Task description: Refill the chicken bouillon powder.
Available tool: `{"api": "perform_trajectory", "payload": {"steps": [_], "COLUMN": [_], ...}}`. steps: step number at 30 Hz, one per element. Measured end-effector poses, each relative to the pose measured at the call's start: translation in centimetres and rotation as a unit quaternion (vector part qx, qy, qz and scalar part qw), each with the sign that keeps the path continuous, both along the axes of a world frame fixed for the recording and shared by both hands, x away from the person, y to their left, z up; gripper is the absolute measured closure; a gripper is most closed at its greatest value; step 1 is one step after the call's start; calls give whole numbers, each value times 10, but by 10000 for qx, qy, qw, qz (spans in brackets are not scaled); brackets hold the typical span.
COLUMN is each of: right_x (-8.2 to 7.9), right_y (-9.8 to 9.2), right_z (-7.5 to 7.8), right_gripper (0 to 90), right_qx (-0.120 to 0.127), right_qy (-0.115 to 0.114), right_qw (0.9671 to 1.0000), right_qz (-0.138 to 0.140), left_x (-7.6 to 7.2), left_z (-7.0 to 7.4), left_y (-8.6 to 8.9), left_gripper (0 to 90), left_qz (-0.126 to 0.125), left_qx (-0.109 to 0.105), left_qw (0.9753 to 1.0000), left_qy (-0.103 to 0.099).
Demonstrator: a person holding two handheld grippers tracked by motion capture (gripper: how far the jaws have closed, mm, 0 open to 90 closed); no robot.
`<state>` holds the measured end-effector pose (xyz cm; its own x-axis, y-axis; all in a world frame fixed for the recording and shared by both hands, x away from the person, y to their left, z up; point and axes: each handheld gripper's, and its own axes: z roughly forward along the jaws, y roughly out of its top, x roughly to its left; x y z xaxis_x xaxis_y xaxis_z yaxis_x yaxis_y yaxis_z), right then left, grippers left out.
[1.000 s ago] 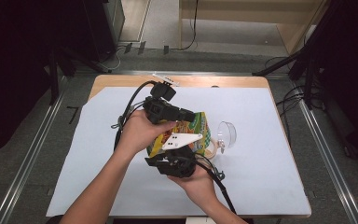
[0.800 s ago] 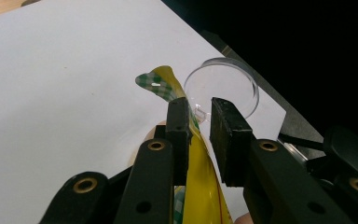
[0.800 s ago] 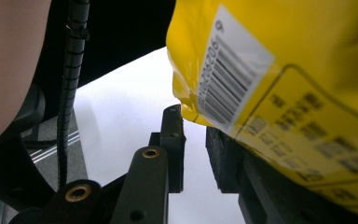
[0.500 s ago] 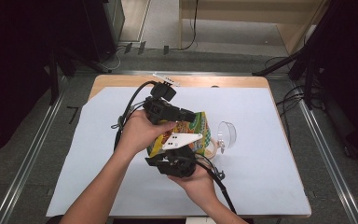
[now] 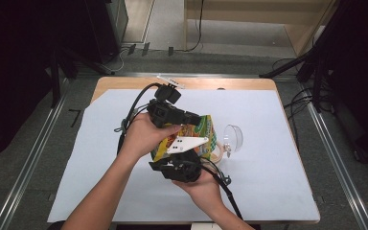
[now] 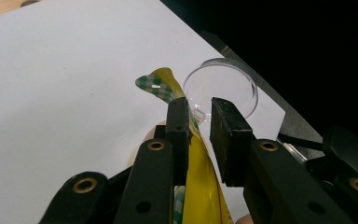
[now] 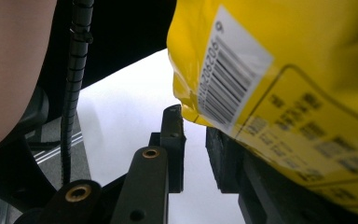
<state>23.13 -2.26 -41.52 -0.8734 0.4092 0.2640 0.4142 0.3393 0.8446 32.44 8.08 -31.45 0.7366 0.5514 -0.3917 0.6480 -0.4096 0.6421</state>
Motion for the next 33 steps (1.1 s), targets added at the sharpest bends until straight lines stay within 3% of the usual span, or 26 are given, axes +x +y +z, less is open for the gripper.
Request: {"api": "perform_trajectory", "payload": {"steps": [12,33], "right_x": [0,4], "right_y": [-1,-2], "right_z": [1,4], "right_gripper": [793,792], "right_qx": [-20,1], "right_qy": [-30,115], "right_qw": [10000,9999], "right_qz": [-18,-32], "left_x": [-1,5], "left_z": [1,1], "left_y": [-1,-2], "left_gripper": [775,772], "left_qz": [19,16], "left_qx": [-8,-38], "left_qw": [10000,10000], "left_qy": [-49,0]}}
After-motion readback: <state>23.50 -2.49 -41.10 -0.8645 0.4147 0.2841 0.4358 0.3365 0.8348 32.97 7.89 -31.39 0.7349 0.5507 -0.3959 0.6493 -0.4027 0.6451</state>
